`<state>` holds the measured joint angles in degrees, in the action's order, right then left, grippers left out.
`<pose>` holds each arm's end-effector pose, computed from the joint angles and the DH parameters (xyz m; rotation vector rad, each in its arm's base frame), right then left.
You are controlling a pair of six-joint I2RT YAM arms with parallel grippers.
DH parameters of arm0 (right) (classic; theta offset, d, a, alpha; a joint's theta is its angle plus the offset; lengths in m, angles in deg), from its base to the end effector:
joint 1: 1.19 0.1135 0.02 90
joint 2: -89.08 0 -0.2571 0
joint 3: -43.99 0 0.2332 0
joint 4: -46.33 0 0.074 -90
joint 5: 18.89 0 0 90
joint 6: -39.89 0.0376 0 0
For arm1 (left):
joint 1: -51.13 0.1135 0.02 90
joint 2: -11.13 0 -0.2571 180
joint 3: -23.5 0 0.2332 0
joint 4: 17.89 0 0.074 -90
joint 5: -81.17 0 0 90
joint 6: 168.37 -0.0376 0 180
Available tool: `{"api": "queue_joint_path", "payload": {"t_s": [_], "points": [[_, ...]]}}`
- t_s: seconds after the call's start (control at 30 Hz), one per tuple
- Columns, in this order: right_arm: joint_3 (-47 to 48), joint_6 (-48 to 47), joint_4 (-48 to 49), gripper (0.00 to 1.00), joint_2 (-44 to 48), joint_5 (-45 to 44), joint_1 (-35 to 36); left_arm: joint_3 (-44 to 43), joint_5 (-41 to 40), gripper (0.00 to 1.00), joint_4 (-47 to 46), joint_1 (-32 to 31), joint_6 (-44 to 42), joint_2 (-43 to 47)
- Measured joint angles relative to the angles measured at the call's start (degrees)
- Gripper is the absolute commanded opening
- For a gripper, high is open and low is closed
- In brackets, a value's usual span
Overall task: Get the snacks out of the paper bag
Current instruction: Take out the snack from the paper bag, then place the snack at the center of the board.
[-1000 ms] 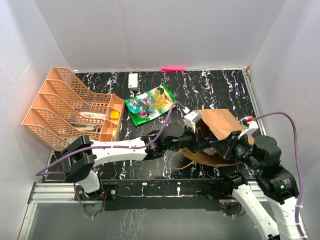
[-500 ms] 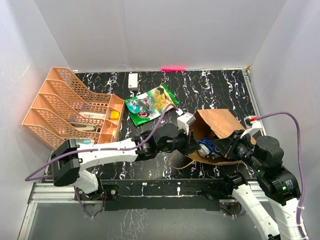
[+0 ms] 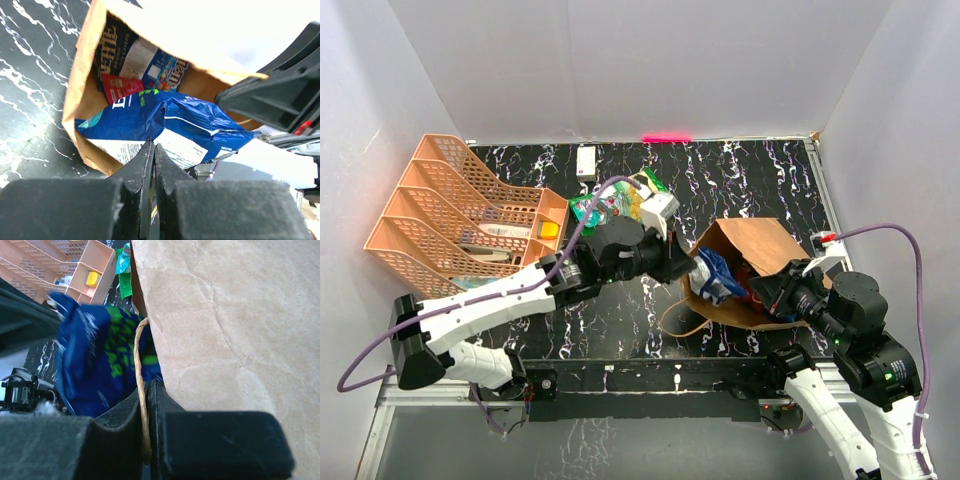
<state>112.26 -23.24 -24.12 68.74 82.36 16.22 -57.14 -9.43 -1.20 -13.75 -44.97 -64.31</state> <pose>0.0337 0.0183 0.3335 0.0341 2.0220 0.6920 0.1264 -0.2687 0.3612 0.5192 1.8729 -1.1945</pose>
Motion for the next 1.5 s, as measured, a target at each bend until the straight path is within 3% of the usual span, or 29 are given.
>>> {"api": "queue_joint_path", "payload": {"t_s": [0.33,0.6,0.83,1.0,1.23,1.5], "points": [[0.1,-1.4,0.0,0.08,-0.1,-1.3,0.0,-15.4,-0.6,0.0,12.8,5.6,-2.4,3.0],[0.1,-1.5,0.0,0.08,0.1,-2.3,0.0,-28.2,-1.8,0.0,24.7,12.1,-8.9,0.2],[0.2,-1.5,0.3,0.08,0.2,-3.4,0.0,-35.2,-8.2,0.0,32.2,16.9,-15.1,-7.1],[0.2,-1.6,1.0,0.08,0.2,-4.0,0.0,-40.1,-6.8,0.0,35.9,22.8,-15.0,-15.8],[0.2,-1.9,1.7,0.08,0.3,-4.0,0.0,-45.0,-6.4,0.0,35.1,29.6,-16.6,-26.5],[0.2,-1.9,1.8,0.08,3.2,-4.7,0.0,-45.5,-3.9,0.0,24.8,34.1,-25.7,-36.5]]}}
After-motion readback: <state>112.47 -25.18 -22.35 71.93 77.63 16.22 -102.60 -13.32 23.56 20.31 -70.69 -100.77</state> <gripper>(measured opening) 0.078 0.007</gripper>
